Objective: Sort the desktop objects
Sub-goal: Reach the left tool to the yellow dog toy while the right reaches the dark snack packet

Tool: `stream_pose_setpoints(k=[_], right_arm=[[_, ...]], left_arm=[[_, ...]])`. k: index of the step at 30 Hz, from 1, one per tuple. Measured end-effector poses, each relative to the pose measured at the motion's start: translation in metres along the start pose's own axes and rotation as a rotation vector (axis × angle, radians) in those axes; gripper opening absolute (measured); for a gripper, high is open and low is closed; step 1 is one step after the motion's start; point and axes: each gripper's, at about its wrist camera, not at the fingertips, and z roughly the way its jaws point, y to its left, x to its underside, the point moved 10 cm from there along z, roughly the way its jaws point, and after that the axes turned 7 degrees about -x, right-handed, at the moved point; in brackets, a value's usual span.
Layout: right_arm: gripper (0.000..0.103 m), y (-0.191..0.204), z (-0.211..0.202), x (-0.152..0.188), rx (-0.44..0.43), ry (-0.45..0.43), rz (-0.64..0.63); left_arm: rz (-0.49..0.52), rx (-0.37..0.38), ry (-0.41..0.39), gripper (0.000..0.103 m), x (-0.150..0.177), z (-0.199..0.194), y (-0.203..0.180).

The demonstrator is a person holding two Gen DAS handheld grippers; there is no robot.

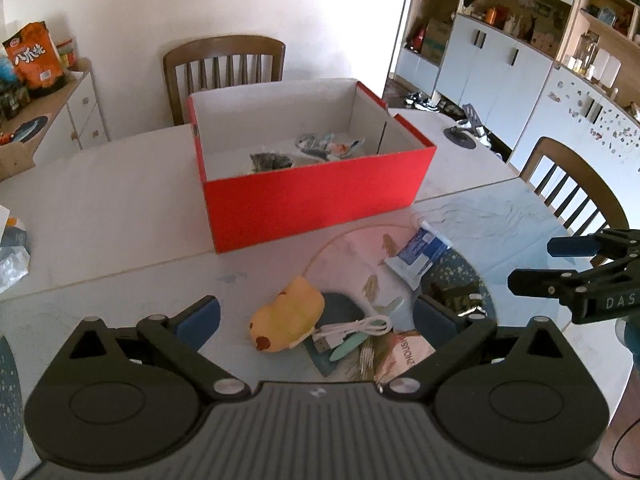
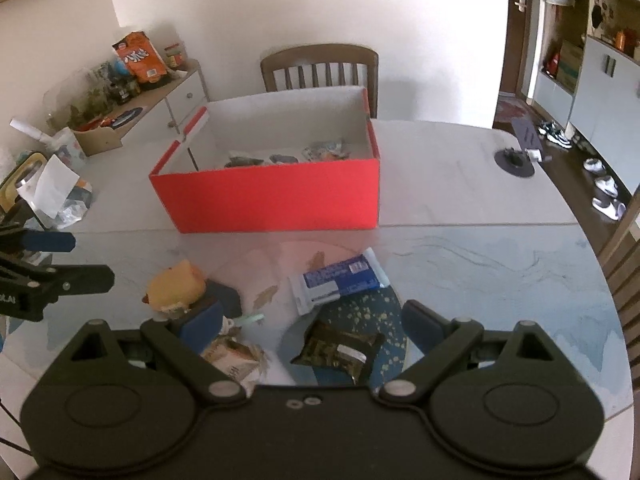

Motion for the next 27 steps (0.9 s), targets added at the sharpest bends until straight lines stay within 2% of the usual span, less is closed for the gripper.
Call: stream_pose_setpoints(k=[27], right_arm=[[0.097,-0.030,0.071,0.027,0.022,0.108,0.097]], left_arm=[[-0.073,-0.038,0.109,0.103,0.029,0.082,0.017]])
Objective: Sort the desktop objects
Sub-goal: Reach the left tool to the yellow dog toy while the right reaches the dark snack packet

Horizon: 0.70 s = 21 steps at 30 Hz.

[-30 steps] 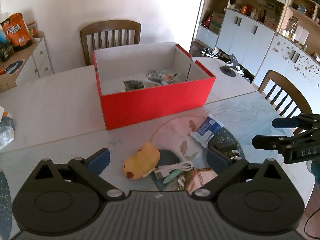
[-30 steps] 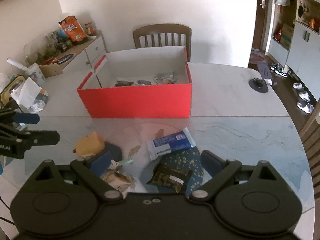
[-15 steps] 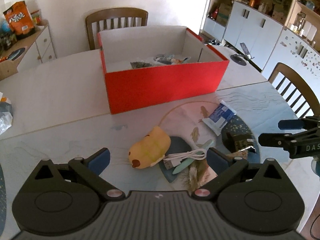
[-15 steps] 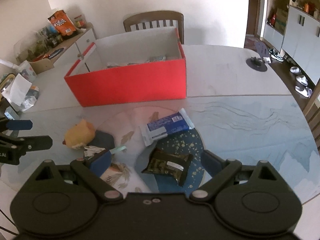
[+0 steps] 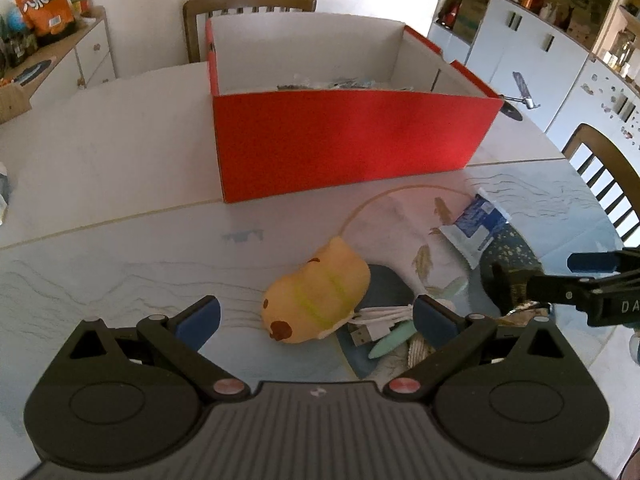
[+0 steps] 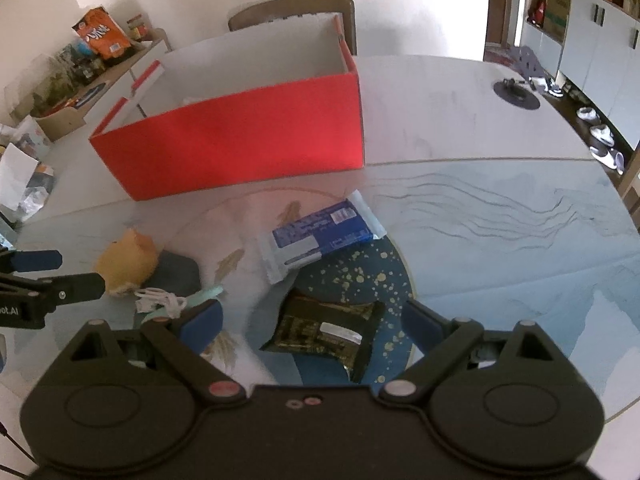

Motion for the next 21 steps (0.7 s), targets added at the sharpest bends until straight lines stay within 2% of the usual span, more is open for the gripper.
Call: stream_pose_setpoints(k=[6,21], right_arm=[[0.096,-0.006,0.016,0.001,0.026,0.017,0.023],[0.092,-0.014,0.041,0.008,0.036,0.060,0.071]], left_arm=[[-0.034,-0.006,0.006,0.103,-0.003,0.016,0.006],[-0.026,-0.031,0.040,0.102,0.001,0.046,0.007]])
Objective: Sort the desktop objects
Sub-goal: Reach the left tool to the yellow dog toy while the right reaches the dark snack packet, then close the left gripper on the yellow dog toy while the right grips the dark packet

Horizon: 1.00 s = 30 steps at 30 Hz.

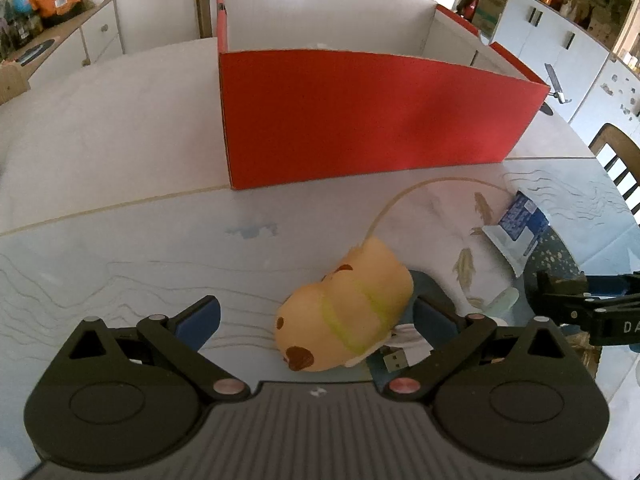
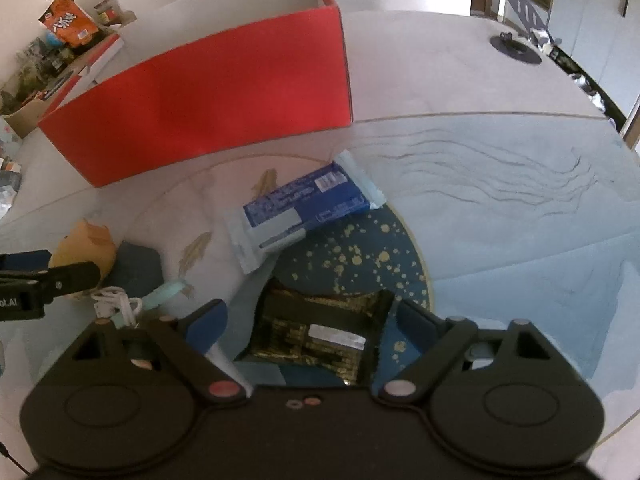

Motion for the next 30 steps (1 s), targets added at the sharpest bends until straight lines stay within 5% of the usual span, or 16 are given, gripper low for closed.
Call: stream_pose_setpoints(k=[6,17,30], right_arm=[[0.089,0.000,0.000,-0.002,0.005,0.000,0.006],[0.069,-0.004,-0.006,0.000,0.035,-0.007,0.003],[0.056,-0.003,-0.014,0.002,0.048,-0.010,-0.014]], left_arm=[[-0.010,0.011,0.013,0.098,0.003,0.005,0.001],[0.005,0.055,0.016,0.066,0.004,0.000,-0.011],[-0.002,0.043,0.013,0.062,0.000,-0.014,-0.005]])
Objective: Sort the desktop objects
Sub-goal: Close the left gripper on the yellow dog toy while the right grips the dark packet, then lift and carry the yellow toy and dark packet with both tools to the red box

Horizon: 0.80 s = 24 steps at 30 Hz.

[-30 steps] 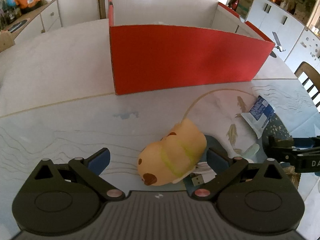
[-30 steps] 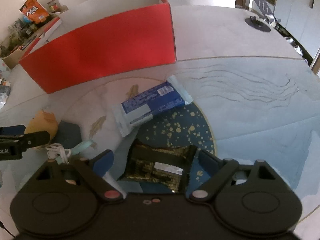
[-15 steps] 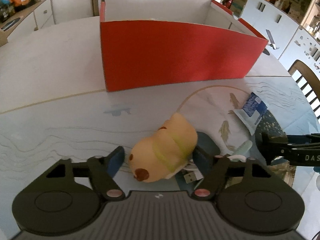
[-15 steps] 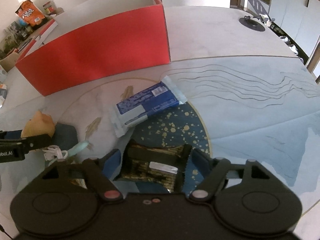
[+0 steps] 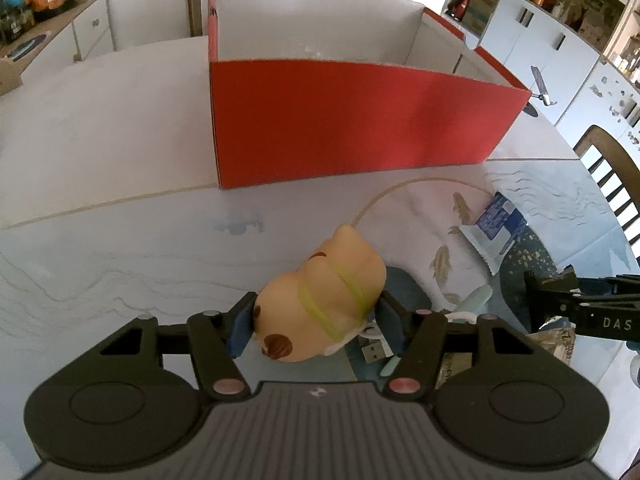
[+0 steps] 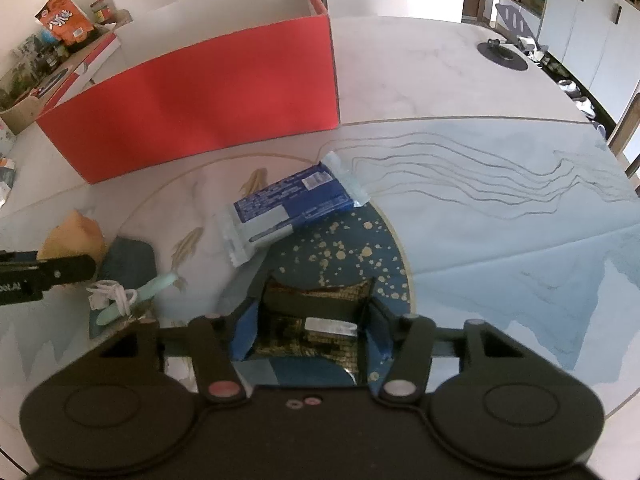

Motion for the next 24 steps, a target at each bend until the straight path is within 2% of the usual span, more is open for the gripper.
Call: stream_pose_setpoints(k=[12,24], right_arm=[[0.055,0.004,-0.025,-0.006,-0.006,-0.029,-0.019],[0.055,0.029,-0.062,-0.025,-0.046,-0.079,-0.080]], left_arm=[[0.000,0.010,-0.020,0.062,-0.008,-0.027,-0.005],[-0.016,0.012,-0.035,0.062,-0.016,-0.062,-0.012]])
